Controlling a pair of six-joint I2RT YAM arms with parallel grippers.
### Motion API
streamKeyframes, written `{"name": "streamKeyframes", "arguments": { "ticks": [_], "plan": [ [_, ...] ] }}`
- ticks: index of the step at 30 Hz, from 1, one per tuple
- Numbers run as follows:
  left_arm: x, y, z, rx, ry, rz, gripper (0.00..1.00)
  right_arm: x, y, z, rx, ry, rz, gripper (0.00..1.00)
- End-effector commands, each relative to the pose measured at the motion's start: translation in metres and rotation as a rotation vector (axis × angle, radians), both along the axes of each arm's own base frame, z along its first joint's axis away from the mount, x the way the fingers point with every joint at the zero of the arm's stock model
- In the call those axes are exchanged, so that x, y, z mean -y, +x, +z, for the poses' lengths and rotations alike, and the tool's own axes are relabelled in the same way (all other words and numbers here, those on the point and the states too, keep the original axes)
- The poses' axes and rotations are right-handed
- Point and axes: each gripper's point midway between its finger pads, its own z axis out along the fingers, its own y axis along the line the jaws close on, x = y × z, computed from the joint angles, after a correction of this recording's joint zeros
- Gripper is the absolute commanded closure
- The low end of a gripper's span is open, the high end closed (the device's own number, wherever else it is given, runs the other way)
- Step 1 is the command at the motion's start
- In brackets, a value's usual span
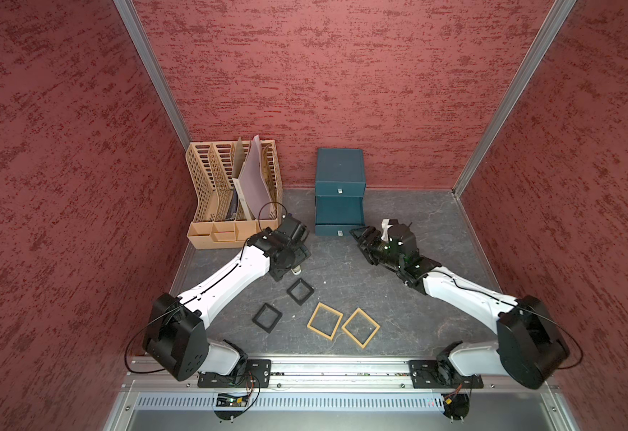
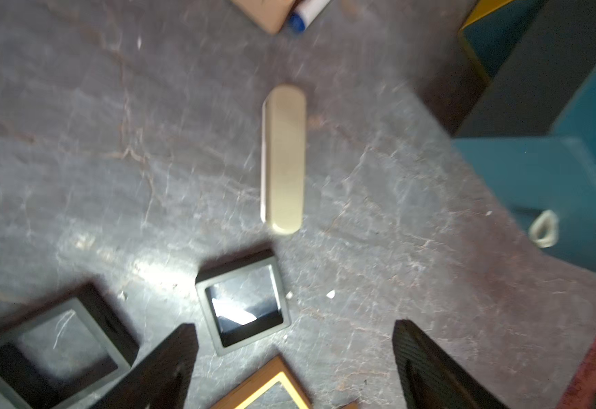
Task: Place the brooch boxes into the drawer by color
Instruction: Pick up the brooch box from the center of the board.
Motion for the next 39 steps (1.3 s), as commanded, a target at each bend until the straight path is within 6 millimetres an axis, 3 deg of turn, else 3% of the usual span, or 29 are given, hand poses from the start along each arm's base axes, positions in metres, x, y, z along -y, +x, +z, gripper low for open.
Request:
{"name": "streamKeyframes", "arguments": {
  "ticks": [1,7,11,17,27,32,39],
  "plan": [
    [-0.002,-0.023,-0.014,-0.049,-0.004,0.112,0.04,0.01,-0.019,-0.006,0.014,-0.108,0.043,0.26],
    [-0.001,-0.047,-0.044,-0.232,0.125,0.146,0.0,0.016,-0.024,0.004,0.034,-0.137,0.043,0.25],
    [0.019,-0.045,-0.06,-0.246,0.055,0.142,0.0,0.015,-0.024,0.005,0.04,-0.128,0.042,0.26],
    [0.033,-0.041,-0.074,-0.252,0.005,0.173,0.0,0.017,-0.026,0.004,0.04,-0.141,0.044,0.25],
    [0.026,-0.046,-0.096,-0.277,0.046,0.204,0.0,0.016,-0.026,0.005,0.042,-0.132,0.048,0.25],
    [0.028,-0.047,-0.112,-0.288,0.033,0.211,0.06,0.015,-0.028,0.001,0.034,-0.115,0.049,0.25],
    [0.023,-0.044,-0.117,-0.26,0.054,0.223,0.19,0.014,-0.028,0.004,0.043,-0.108,0.056,0.25]
  ]
}}
